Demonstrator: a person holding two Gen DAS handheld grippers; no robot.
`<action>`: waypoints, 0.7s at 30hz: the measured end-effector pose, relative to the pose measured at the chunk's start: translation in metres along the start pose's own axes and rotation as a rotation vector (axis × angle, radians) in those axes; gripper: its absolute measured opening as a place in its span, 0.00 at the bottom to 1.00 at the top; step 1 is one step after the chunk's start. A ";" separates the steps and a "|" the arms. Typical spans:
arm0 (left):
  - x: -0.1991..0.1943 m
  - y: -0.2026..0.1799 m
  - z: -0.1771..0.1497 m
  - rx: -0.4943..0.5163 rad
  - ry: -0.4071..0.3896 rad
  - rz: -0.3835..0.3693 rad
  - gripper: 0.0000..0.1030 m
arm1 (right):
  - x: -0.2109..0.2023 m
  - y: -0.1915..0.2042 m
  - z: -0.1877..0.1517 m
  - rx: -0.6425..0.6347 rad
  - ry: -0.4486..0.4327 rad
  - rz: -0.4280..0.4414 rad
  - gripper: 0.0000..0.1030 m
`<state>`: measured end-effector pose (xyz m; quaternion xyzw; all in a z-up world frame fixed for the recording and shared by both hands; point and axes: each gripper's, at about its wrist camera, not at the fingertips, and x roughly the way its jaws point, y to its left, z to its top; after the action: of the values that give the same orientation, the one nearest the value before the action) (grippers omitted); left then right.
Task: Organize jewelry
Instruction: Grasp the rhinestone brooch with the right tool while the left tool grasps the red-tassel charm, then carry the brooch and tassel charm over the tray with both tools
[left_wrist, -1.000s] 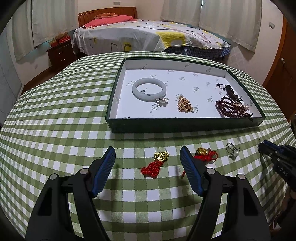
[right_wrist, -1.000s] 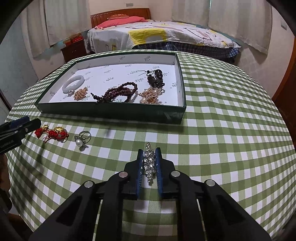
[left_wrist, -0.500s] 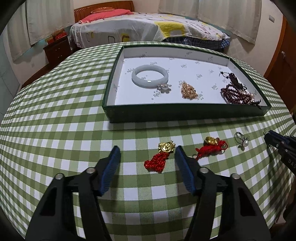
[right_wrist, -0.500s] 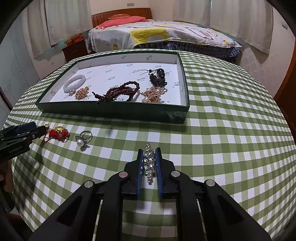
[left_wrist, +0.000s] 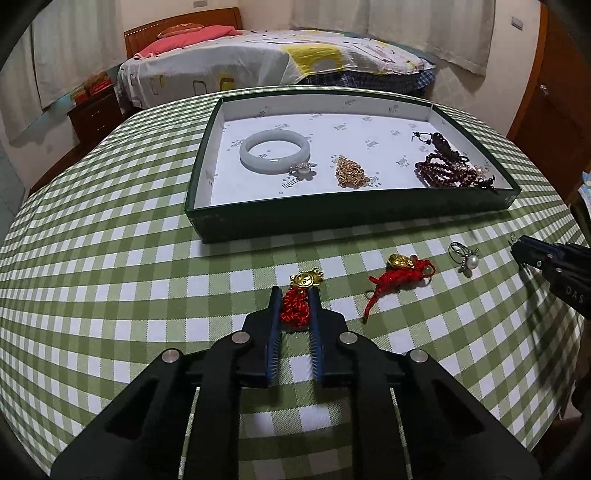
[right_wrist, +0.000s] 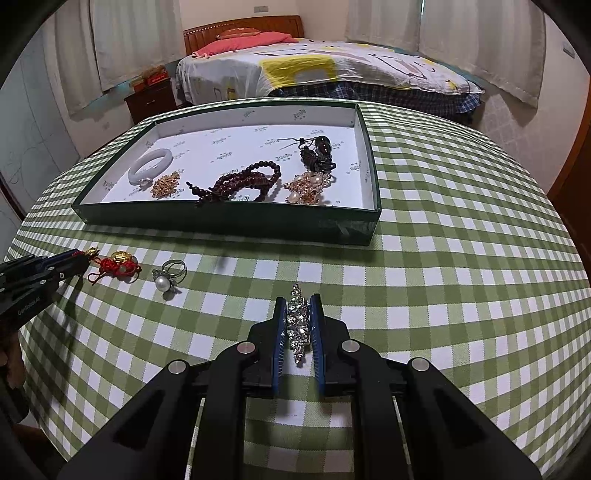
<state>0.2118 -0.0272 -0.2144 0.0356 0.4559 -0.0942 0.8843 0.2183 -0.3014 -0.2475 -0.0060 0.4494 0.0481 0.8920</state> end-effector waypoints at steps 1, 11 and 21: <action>0.000 0.001 -0.001 -0.001 0.000 -0.002 0.13 | 0.000 -0.001 0.000 0.000 0.001 0.000 0.13; -0.006 0.001 -0.004 0.007 -0.013 0.009 0.12 | -0.001 0.004 0.000 -0.002 -0.002 0.002 0.13; -0.015 0.005 0.000 0.002 -0.040 0.027 0.12 | -0.008 0.002 0.002 -0.002 -0.020 0.002 0.13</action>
<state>0.2041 -0.0205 -0.2020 0.0407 0.4376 -0.0837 0.8944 0.2150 -0.2997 -0.2405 -0.0061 0.4405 0.0496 0.8964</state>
